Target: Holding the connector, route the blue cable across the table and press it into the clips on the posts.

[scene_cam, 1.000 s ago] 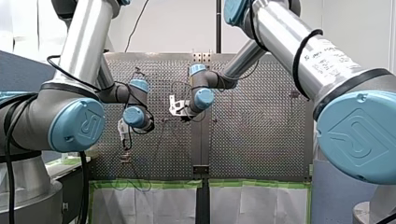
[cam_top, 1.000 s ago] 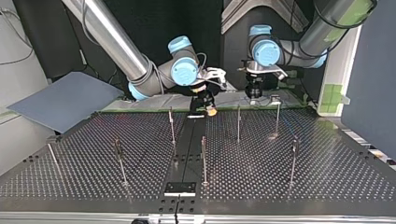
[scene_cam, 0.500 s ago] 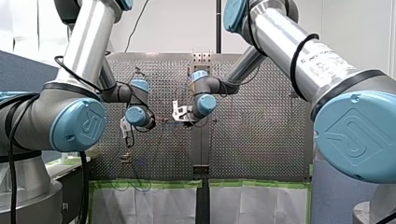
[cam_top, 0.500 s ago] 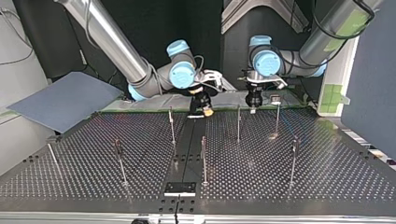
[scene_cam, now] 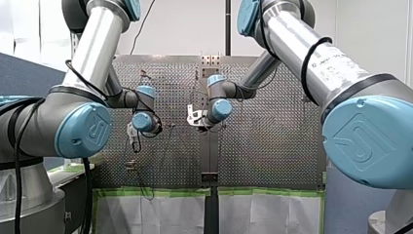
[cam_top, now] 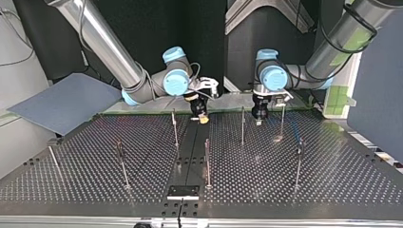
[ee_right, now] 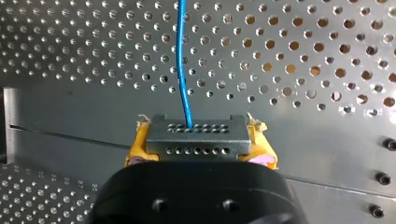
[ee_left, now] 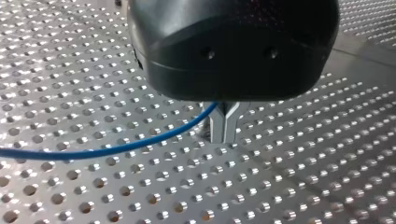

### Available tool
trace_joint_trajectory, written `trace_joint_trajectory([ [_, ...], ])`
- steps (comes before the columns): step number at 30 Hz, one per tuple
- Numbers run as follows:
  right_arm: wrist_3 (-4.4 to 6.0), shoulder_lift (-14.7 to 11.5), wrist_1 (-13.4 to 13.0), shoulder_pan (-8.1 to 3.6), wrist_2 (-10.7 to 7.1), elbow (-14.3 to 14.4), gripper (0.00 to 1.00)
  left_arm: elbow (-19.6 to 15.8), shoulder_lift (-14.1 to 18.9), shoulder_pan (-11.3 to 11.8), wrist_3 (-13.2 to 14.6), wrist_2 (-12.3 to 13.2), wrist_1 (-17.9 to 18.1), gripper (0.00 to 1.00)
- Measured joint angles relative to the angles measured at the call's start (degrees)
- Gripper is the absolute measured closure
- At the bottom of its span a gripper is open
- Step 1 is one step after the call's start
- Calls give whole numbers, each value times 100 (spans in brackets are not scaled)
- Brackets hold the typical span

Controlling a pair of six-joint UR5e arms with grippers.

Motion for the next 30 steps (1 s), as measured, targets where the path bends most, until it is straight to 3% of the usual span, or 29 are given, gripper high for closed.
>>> trace_joint_trajectory([
  [10,0,0,-24,-141,-86,-48,100,176,-8,152,-59,161,3,100],
  [17,-17,-1,-24,-174,-94,-117,100,178,-6,184,-69,200,-30,100],
  [19,-23,-1,-21,-175,-94,-121,100,177,-5,181,-64,168,-65,68],
  [20,-27,-1,-19,-174,-94,-122,100,177,-4,176,-57,135,-96,68],
  [21,-29,-1,-16,-172,-94,-122,100,177,-3,172,-44,105,-123,57],
  [22,-31,-1,-14,-170,-94,-122,100,177,-3,166,-25,71,-154,38],
  [23,-33,-1,-10,-165,-96,-123,100,177,0,155,14,18,-207,38],
  [24,-34,-1,-7,-159,-98,-123,100,176,2,144,52,-27,-253,17],
  [25,-34,-1,-4,-154,-99,-124,100,176,2,132,95,-77,-300,4],
  [30,-19,-1,15,-126,-102,-124,100,176,10,48,390,-381,-606,0],
])
